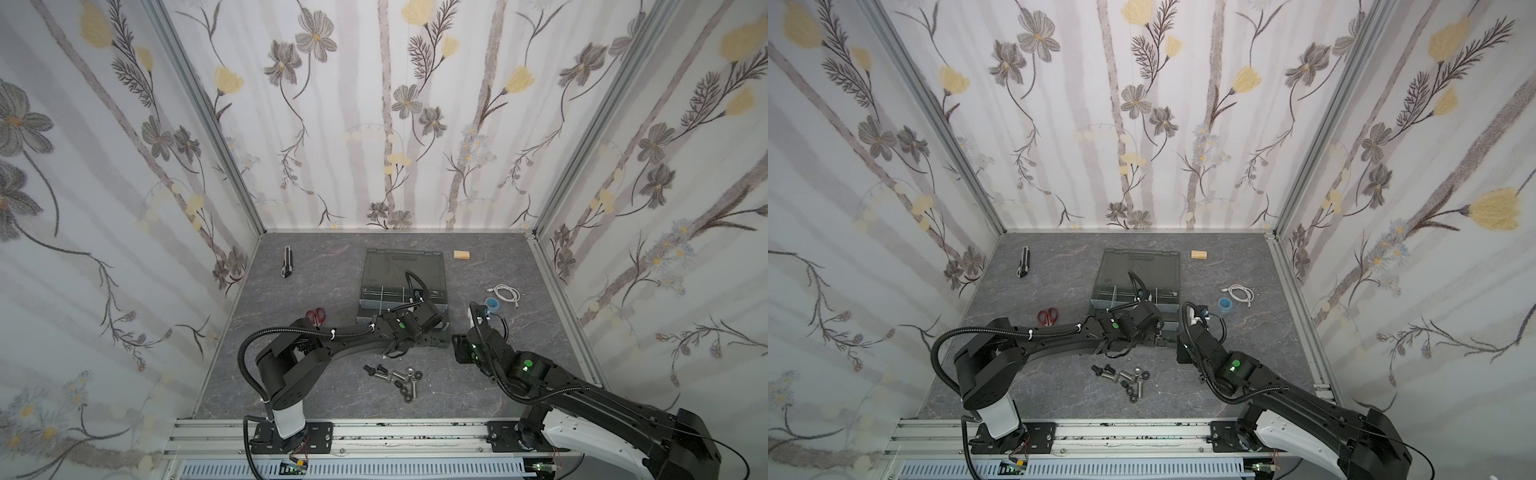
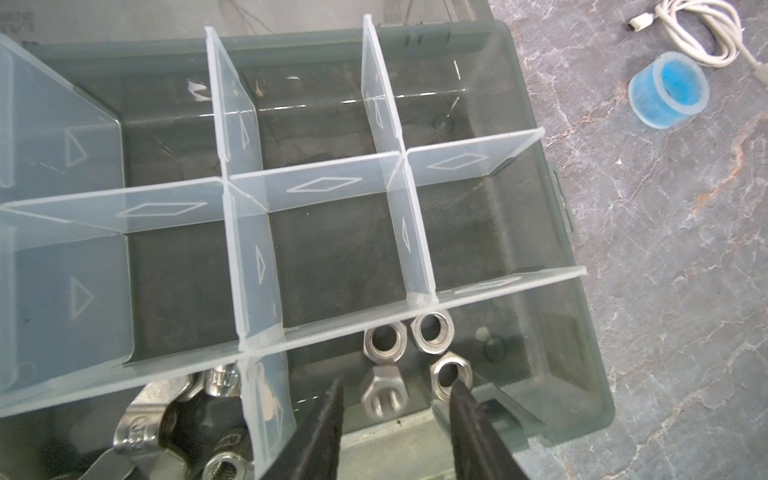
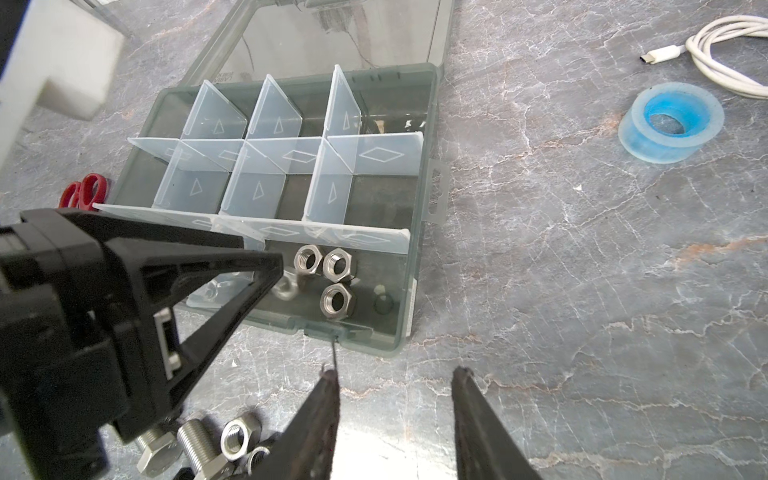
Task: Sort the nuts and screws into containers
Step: 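Carry the hex nut into the hex-nut compartment and open the left gripper, then raise the left gripper off the box while the right gripper lowers toward the pile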
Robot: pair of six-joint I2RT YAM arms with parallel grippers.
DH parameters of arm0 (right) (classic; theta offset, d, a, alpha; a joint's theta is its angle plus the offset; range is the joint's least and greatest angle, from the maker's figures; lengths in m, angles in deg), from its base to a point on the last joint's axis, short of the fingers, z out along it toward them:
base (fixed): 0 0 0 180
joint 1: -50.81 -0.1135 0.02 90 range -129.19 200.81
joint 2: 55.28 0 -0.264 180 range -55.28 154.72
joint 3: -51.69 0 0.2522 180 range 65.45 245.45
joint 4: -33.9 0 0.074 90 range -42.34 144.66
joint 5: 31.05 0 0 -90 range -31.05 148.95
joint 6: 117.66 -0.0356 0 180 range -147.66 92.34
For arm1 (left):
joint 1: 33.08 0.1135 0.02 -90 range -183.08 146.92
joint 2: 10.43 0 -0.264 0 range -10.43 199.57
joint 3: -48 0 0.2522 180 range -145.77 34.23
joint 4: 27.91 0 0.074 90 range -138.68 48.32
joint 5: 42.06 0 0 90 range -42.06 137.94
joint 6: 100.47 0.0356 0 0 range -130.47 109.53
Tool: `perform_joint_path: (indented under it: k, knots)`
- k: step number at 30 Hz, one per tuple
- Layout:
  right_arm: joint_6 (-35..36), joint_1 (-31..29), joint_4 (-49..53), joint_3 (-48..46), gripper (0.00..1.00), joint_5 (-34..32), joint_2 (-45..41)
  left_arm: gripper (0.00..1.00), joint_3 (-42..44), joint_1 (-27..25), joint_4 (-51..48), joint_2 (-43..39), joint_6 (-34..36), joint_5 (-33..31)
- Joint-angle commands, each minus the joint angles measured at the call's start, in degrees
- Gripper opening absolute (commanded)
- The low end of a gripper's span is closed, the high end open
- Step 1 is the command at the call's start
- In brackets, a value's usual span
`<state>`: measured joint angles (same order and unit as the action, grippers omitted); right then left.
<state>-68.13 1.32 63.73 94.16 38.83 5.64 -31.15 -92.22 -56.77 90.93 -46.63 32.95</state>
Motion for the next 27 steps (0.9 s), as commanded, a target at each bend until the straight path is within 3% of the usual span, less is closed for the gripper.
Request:
perform_joint_path:
  k: [1,27]
  knots:
    - [-0.8,-0.1,0.3,0.7,0.46,-1.2,0.2,0.50,0.1,0.0,1.3,-1.0,-0.7,-1.2]
    - [-0.7,-0.1,1.4,1.1,0.46,-0.7,-0.1,0.52,5.0,1.5,2.3,-9.2,-2.0,-4.6]
